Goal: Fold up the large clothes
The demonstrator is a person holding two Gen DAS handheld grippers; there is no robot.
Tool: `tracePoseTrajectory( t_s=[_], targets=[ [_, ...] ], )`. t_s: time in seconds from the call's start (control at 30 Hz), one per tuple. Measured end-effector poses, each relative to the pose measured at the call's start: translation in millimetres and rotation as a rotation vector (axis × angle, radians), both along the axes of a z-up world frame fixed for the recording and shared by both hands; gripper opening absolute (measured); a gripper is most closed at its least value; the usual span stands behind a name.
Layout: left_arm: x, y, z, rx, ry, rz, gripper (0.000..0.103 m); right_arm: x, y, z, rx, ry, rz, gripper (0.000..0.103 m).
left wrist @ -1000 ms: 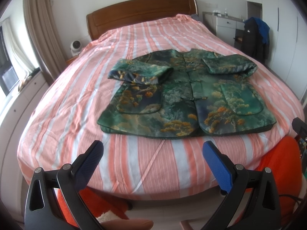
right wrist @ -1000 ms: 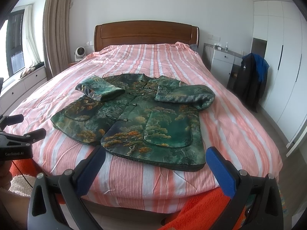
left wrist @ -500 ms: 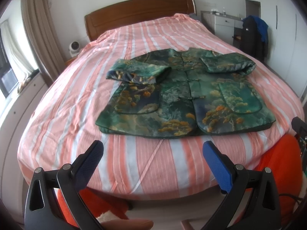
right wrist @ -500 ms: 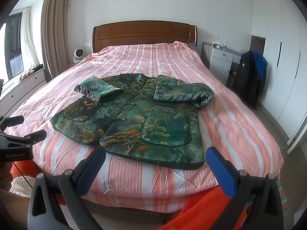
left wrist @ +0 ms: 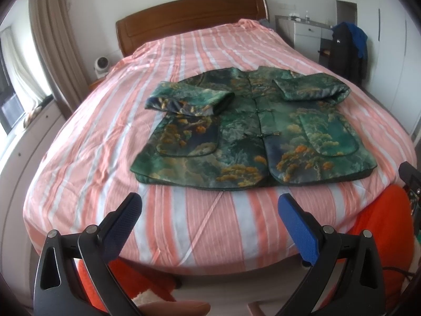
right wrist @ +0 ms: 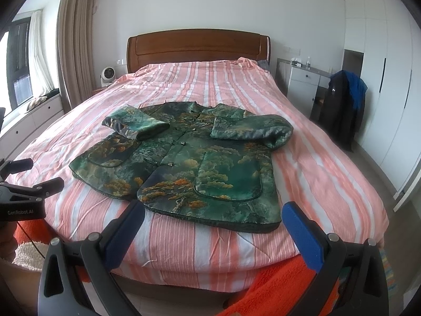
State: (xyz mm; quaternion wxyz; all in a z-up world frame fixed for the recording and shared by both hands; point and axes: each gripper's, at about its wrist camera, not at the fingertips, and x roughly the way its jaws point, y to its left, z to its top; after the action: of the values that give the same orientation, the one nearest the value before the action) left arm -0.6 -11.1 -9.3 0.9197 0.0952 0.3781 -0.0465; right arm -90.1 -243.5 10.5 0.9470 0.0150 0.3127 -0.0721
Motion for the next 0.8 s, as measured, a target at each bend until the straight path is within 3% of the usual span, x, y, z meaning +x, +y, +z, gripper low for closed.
tracePoseTrajectory(
  t_s=[0.8],
  targets=[
    [0.4, -0.1, 1.0, -0.001, -0.001, -0.001, 0.103, 0.5, -1.5, -1.8, 0.002, 0.002, -0.005, 0.103]
  ],
)
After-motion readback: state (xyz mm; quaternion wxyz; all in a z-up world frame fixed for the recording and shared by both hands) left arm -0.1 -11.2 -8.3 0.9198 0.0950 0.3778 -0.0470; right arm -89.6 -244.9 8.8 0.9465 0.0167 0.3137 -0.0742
